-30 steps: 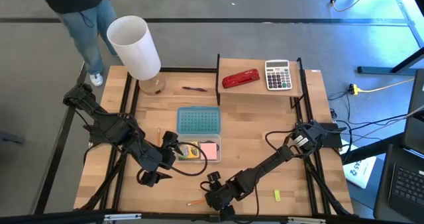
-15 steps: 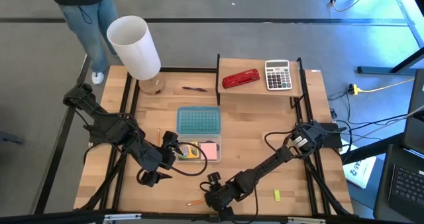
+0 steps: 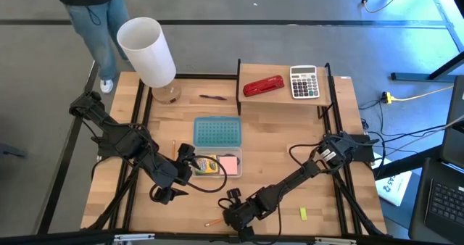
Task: Pack school essentials
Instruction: Put the yellow pencil into the blue supply box
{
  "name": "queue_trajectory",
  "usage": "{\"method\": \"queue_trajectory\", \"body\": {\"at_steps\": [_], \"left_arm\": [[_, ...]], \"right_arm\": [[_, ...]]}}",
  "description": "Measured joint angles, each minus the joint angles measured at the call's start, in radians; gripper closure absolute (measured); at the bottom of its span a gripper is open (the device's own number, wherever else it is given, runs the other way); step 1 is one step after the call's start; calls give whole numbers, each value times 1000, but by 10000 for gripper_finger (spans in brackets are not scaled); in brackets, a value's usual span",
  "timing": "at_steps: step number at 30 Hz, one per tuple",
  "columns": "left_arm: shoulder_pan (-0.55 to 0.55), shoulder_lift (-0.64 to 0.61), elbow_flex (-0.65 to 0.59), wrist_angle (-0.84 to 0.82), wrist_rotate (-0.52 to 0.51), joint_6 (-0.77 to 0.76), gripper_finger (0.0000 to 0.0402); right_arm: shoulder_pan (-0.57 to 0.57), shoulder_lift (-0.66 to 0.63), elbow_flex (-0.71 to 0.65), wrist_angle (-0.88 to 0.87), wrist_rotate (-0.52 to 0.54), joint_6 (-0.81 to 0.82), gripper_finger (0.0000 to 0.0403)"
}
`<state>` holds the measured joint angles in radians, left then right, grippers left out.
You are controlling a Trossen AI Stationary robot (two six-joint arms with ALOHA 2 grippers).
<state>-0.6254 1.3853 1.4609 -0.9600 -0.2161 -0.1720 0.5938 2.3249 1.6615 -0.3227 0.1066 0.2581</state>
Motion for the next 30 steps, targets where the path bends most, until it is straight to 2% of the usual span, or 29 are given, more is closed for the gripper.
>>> {"method": "queue_trajectory", "body": {"at_steps": [4,23,30], "left_arm": [[0,0,0,0,0,0,5],[0,0,0,0,0,0,5],[0,0,0,0,0,0,5]], "right_arm": [[0,0,-1,-1,0,3,384],[-12,-9,-3,23,-2,28,385],[-29,-36,-6,-26,16,28,386]]}}
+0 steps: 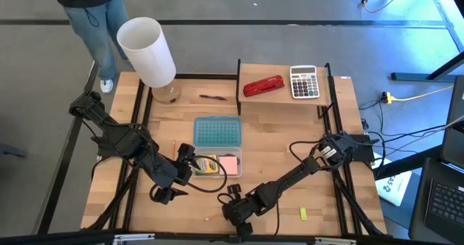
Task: Pack school essentials
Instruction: Put the yellow pencil into the blue supply box
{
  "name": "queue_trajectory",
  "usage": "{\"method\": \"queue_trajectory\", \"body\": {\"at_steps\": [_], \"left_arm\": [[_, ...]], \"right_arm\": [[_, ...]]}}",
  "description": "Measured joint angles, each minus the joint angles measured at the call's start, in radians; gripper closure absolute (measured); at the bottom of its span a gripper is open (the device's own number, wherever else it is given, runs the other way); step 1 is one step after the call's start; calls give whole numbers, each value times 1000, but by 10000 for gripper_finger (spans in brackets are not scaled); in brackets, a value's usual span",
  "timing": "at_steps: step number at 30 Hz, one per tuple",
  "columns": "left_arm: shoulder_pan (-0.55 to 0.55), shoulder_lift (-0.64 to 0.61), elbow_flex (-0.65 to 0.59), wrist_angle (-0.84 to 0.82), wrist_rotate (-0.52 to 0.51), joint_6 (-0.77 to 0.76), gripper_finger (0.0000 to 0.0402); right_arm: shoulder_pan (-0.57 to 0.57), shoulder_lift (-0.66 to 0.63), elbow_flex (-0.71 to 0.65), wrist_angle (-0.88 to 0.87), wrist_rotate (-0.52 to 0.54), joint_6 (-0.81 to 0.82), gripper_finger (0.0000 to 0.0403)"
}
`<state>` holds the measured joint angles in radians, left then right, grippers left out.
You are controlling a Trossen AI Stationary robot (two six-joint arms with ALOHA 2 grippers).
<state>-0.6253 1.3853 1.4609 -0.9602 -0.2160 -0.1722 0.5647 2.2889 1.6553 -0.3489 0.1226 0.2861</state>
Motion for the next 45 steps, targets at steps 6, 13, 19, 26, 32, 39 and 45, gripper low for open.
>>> {"method": "queue_trajectory", "body": {"at_steps": [6,13,19,26,32,39,45], "left_arm": [[0,0,0,0,0,0,5],[0,0,0,-1,0,0,5],[0,0,0,-1,0,0,5],[0,0,0,-2,0,0,5],[0,0,0,-15,0,-2,5],[0,0,0,-20,0,-3,5],[0,0,0,-20,0,-4,5]], "right_arm": [[-19,-17,-1,-29,16,-2,395],[-29,-20,-1,-35,16,-2,394],[-35,-24,0,-35,8,-3,400],[-43,-49,1,-73,-20,47,397],[-53,-108,3,-143,-51,121,400],[-67,-160,3,-236,-219,289,400],[-75,-143,106,-439,-273,312,400]]}}
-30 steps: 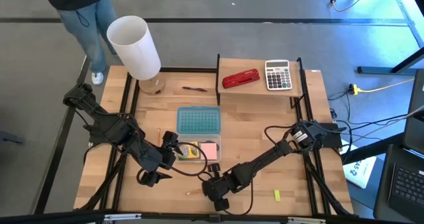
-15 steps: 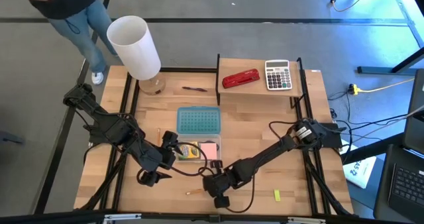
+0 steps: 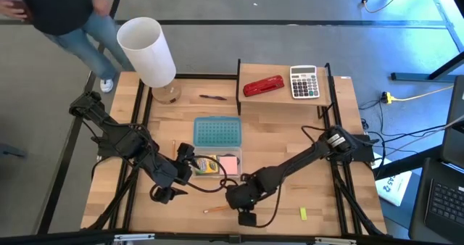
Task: Pack school essentials
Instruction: Put the yellow pencil into the blue supply box
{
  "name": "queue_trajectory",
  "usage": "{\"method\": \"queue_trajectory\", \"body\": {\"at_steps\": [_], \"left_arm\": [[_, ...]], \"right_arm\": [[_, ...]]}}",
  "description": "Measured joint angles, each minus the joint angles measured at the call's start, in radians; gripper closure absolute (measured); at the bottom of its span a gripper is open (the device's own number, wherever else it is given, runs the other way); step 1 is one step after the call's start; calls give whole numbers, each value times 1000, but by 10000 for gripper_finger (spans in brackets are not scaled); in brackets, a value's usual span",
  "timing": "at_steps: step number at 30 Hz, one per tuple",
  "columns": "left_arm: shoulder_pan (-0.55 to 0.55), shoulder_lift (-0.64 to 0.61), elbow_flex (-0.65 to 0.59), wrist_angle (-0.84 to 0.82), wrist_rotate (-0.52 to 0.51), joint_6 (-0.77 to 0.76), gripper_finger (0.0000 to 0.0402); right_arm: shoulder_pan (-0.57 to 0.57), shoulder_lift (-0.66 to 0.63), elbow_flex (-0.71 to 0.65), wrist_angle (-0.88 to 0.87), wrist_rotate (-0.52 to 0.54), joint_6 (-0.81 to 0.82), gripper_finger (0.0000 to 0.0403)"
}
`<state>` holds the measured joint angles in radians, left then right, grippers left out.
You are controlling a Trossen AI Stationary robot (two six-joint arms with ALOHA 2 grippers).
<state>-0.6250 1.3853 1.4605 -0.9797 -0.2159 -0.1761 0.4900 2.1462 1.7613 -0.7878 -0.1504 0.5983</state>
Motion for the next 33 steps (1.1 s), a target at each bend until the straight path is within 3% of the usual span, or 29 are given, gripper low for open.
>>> {"method": "queue_trajectory", "body": {"at_steps": [5,21,25,33], "left_arm": [[0,0,0,1,-3,0,5],[0,0,0,2,-3,-5,5],[0,0,0,2,-4,-6,5],[0,0,0,2,-4,-5,5]], "right_arm": [[-11,15,114,-147,-4,-4,400],[-24,62,117,-142,-120,-20,396],[-24,61,117,-137,-90,-5,371],[-24,70,117,-128,-87,-5,282]]}}
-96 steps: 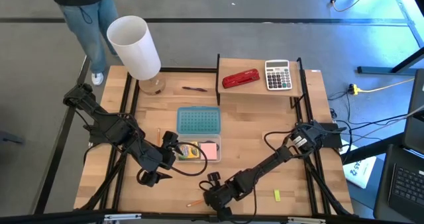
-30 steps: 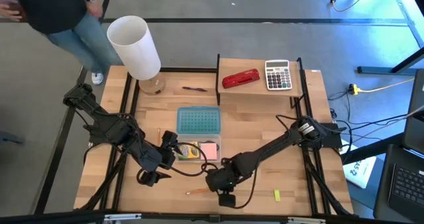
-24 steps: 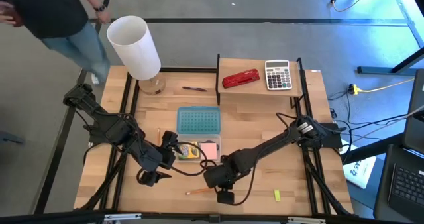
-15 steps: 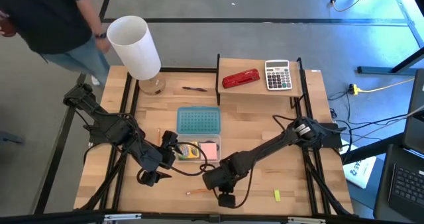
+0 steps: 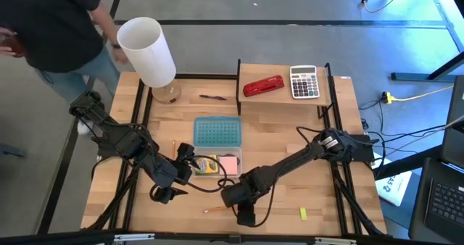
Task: Pack school essentials
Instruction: Put the yellow pencil into the blue supply box
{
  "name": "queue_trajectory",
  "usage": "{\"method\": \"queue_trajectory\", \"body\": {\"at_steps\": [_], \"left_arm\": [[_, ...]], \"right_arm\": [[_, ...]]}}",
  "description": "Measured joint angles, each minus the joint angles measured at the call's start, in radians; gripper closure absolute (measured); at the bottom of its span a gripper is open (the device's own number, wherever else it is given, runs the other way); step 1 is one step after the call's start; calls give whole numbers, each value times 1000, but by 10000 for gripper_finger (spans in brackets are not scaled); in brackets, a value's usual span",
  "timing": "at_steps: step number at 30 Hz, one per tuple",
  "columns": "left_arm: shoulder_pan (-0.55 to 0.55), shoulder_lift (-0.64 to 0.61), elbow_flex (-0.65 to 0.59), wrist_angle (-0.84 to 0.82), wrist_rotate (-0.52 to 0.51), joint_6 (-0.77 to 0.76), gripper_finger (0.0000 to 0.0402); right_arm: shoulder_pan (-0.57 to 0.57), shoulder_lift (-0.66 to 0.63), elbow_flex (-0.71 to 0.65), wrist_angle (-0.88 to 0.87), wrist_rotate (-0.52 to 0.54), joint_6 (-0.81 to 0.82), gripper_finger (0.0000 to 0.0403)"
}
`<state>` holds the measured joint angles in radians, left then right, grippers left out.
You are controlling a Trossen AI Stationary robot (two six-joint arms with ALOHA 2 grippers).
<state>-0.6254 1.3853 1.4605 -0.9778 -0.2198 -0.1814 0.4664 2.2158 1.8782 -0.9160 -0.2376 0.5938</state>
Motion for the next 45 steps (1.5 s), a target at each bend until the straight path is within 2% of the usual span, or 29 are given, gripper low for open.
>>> {"method": "queue_trajectory", "body": {"at_steps": [6,10,30,41,45], "left_arm": [[0,0,0,0,0,10,5],[1,0,0,0,0,9,5],[1,0,0,0,0,8,5],[1,0,0,2,0,8,5],[1,0,0,3,0,8,5]], "right_arm": [[0,4,0,22,1,-33,225],[1,4,0,46,23,-61,206],[1,5,0,79,62,-181,210],[2,66,-1,126,63,-261,210],[3,68,-1,172,111,-256,210]]}}
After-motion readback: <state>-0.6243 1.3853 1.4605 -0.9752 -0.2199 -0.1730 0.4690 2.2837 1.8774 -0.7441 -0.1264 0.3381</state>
